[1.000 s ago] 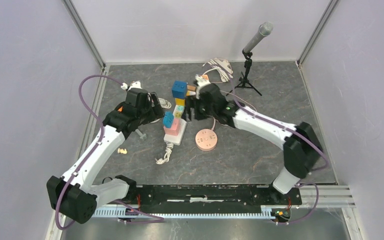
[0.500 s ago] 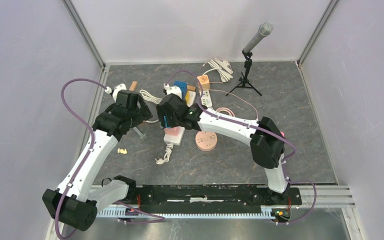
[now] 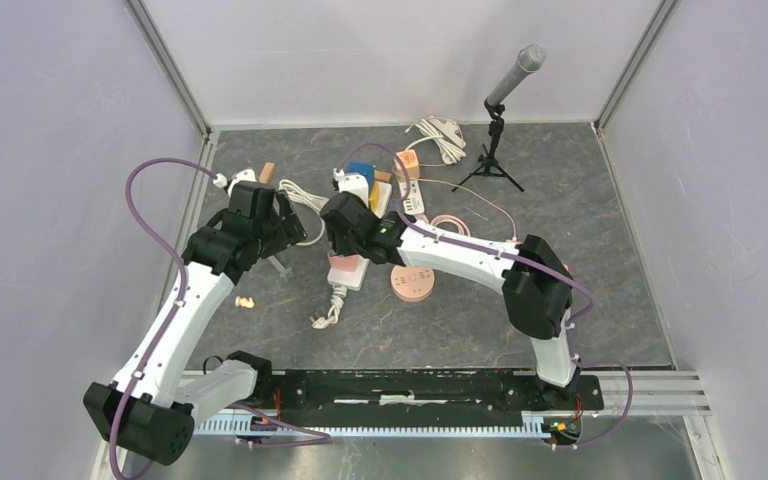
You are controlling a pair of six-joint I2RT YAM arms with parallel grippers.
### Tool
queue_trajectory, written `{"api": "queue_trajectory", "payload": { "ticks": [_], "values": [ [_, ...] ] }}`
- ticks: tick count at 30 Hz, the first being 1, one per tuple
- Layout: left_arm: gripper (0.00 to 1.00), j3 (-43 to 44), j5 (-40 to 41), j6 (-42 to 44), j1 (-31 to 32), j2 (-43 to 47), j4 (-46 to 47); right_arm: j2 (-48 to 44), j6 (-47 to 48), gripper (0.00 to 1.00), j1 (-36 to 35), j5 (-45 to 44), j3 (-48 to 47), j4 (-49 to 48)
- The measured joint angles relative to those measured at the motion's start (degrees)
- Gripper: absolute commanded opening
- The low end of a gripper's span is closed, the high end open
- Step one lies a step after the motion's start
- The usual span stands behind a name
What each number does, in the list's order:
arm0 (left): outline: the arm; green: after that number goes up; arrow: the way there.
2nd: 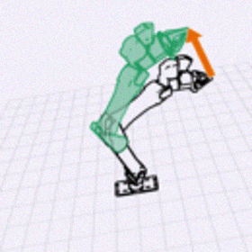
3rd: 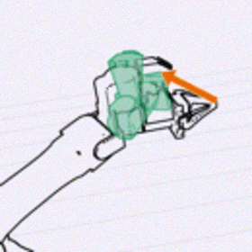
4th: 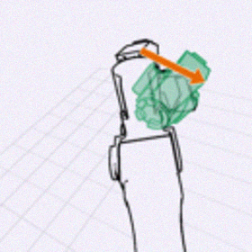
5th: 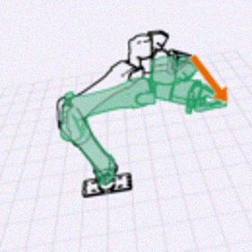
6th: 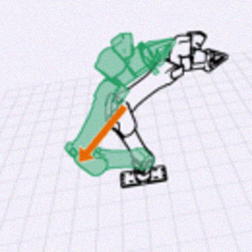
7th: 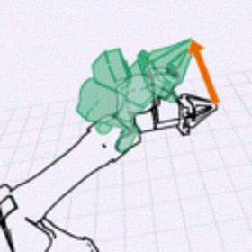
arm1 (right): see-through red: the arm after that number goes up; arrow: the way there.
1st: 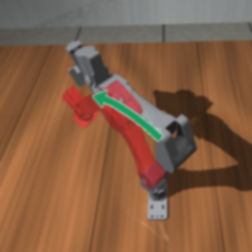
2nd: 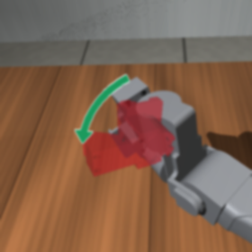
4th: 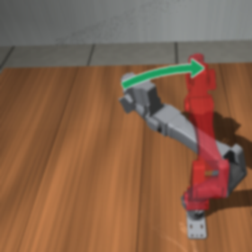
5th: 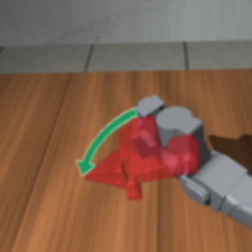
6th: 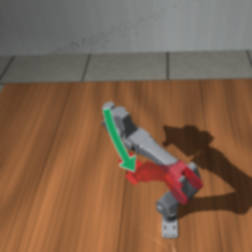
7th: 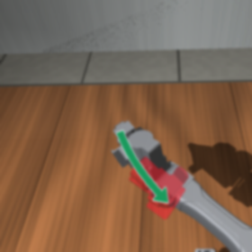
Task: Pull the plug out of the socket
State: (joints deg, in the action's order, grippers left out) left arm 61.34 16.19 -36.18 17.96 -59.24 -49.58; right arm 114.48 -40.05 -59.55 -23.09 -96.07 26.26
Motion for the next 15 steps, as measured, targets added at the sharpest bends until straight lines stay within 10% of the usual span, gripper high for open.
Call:
{"api": "queue_trajectory", "payload": {
  "ticks": [15],
  "values": [
    [0.88, -1.1, -5.9, 0.8, -0.3, -1.5, 2.1, -9.2, -2.3, 0.4, 4.2, 10.9, 15.4, -10.1]
  ]
}}
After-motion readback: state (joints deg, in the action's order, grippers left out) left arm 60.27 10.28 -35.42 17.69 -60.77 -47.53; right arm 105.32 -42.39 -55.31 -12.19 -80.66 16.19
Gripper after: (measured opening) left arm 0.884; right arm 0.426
